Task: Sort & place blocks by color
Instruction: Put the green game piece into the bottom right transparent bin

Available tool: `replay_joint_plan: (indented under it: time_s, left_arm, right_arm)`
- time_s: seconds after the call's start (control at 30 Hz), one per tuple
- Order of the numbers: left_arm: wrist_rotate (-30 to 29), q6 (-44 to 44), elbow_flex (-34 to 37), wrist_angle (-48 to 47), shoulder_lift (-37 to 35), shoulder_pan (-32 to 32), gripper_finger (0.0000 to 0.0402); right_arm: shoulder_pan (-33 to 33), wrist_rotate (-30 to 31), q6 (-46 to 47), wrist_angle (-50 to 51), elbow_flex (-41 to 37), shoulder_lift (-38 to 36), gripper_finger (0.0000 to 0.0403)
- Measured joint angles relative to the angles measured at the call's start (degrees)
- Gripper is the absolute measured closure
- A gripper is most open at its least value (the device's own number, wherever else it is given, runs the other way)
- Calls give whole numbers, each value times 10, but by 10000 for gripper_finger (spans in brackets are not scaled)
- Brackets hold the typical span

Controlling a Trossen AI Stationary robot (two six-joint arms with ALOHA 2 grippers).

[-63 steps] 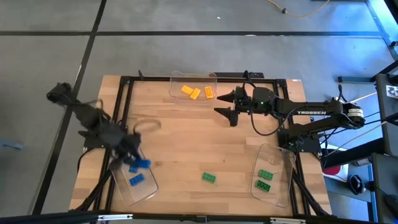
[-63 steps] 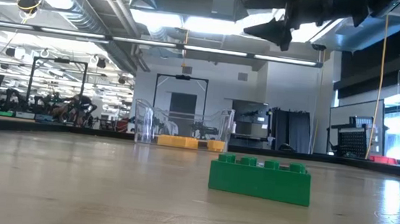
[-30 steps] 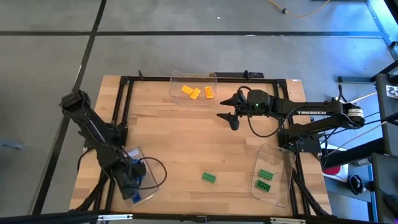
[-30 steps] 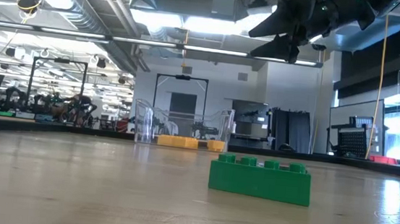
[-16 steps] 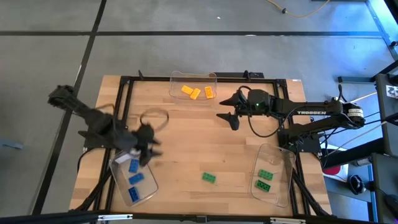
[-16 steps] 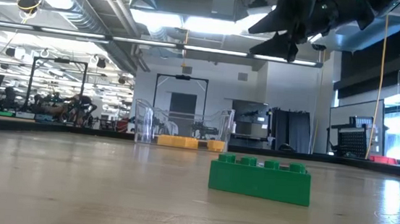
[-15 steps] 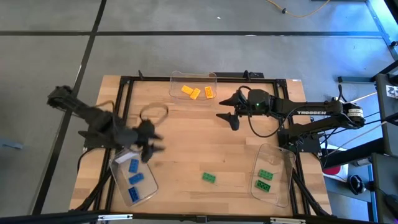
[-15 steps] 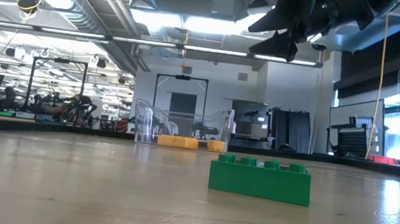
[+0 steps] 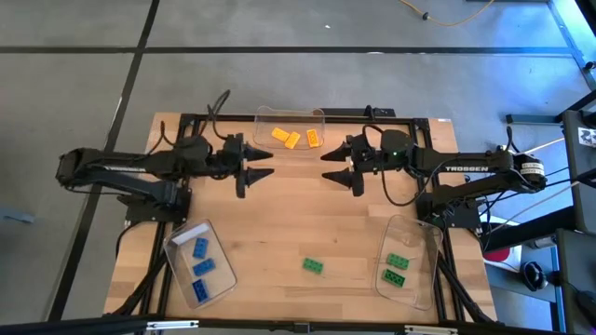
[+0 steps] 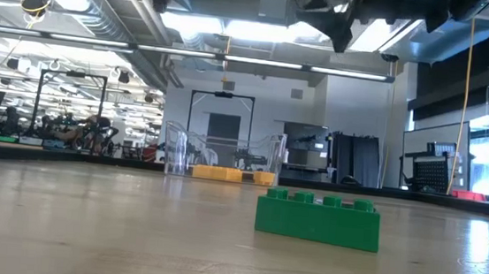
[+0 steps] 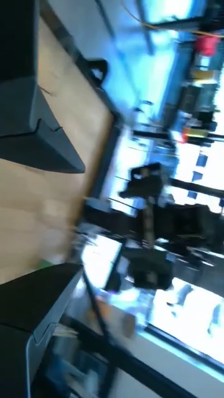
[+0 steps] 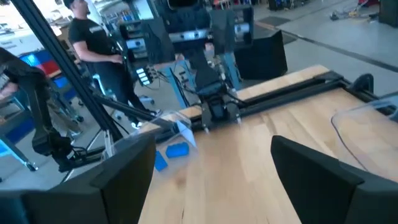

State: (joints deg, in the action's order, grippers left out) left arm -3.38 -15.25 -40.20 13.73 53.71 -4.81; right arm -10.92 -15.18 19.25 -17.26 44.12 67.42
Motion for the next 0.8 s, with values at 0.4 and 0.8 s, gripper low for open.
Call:
replay_joint_plan:
  time_s: [0.4, 0.8]
  left_arm:
    - [1, 38, 69, 178, 3, 17, 162]
    - [-1, 98, 69, 176, 3, 20, 162]
  right_arm:
    - [0, 0, 0, -19, 0, 0, 81]
    - [0, 1, -18, -18, 0, 0, 81]
